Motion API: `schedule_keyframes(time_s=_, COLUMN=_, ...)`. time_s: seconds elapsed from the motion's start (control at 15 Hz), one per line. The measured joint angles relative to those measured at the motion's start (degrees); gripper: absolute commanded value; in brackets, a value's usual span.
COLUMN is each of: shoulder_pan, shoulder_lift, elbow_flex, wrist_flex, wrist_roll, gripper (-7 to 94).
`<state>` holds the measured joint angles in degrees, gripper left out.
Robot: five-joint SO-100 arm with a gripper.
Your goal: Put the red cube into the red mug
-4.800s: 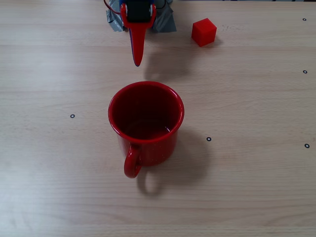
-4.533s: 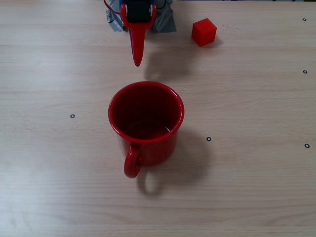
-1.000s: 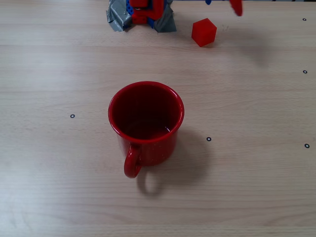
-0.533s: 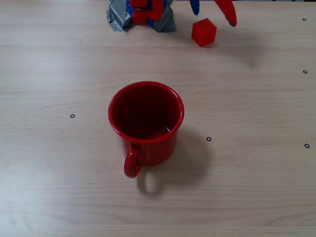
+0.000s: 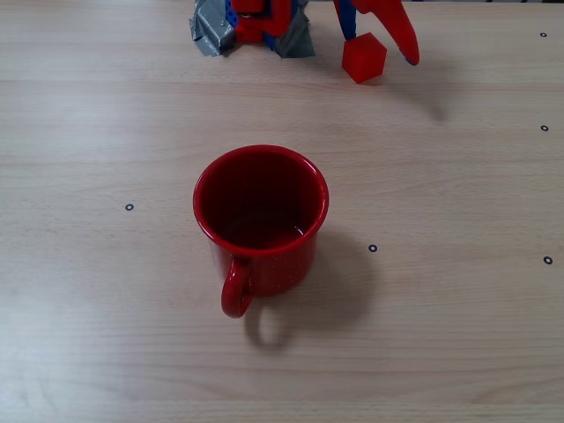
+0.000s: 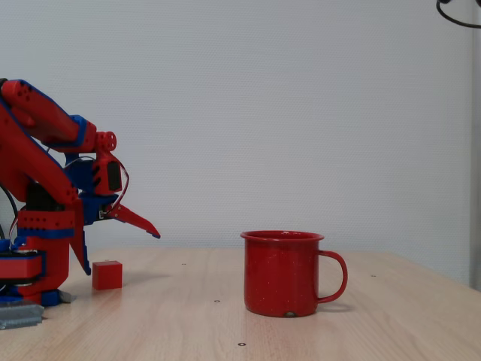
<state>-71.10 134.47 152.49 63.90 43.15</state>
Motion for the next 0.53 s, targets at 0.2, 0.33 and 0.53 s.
schedule_keyframes(time_s=0.2, shoulder_pan=-0.09, shoulder_lift=-1.49, elbow_flex=0.18, wrist_flex=-0.7, wrist_roll=-0.18, gripper=56)
schedule_keyframes(time_s=0.33, shoulder_pan=0.0, shoulder_lift=-1.49, elbow_flex=0.18, wrist_flex=-2.11, wrist_roll=-0.18, gripper=46)
schedule_keyframes(time_s=0.53, shoulder_pan=0.0, shoulder_lift=-3.08, elbow_flex=0.53, wrist_flex=-4.92, wrist_roll=-0.62, gripper=23)
